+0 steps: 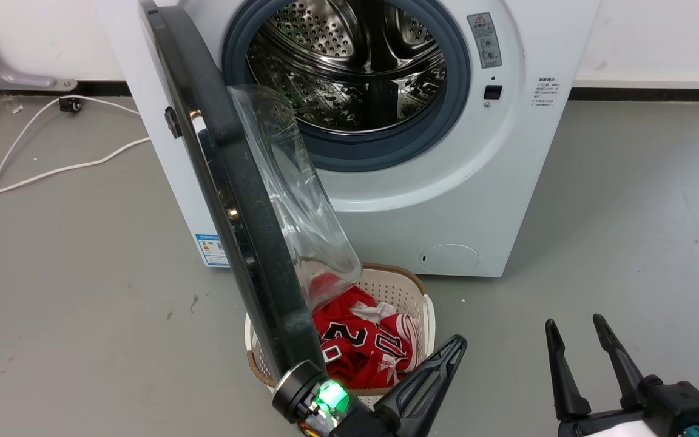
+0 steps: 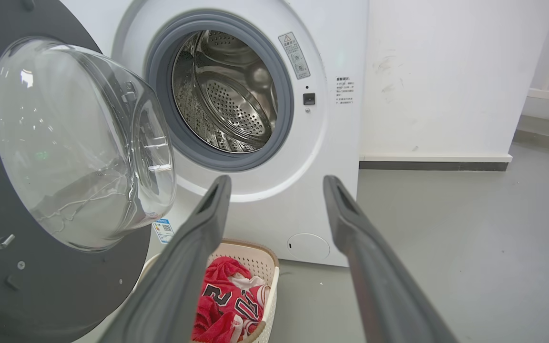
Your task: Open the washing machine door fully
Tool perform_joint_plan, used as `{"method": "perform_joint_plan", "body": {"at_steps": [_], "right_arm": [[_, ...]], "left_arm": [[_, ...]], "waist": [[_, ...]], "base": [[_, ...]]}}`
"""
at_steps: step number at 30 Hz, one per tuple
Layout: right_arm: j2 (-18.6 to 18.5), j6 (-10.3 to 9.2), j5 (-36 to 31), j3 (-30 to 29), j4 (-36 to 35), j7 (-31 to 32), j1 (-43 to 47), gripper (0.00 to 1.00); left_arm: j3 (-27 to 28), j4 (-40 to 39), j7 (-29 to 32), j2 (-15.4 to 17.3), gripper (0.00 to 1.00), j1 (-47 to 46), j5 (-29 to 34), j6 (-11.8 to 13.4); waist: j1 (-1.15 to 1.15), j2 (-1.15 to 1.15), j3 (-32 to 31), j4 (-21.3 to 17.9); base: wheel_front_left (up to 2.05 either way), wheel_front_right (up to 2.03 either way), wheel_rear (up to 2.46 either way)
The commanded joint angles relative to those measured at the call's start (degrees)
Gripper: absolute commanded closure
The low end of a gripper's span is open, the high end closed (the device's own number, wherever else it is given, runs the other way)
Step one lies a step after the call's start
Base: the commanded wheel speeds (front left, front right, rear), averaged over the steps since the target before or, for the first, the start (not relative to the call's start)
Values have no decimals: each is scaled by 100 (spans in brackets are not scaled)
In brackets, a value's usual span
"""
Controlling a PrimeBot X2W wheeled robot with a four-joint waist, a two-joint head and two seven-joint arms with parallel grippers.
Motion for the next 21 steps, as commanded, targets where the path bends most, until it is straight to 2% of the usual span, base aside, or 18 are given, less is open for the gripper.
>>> {"method": "perform_joint_plan", "body": {"at_steps": [1, 13, 21], "right_arm": [[18, -2, -36, 10, 6, -10, -53, 0], [18, -2, -42, -1, 62, -10, -31, 0], [18, -2, -30, 13, 84, -10, -21, 0]], "left_arm": [[4, 39, -14, -1, 100, 88, -30, 37], [561, 459, -14, -6, 100, 371, -169, 274], [1068, 673, -14, -3, 100, 445, -149, 303]], "waist": [[0, 0, 2, 5], [0, 0, 19, 54], [0, 0, 17, 142]], "base": [[0, 0, 0], [0, 0, 0], [0, 0, 0]]}}
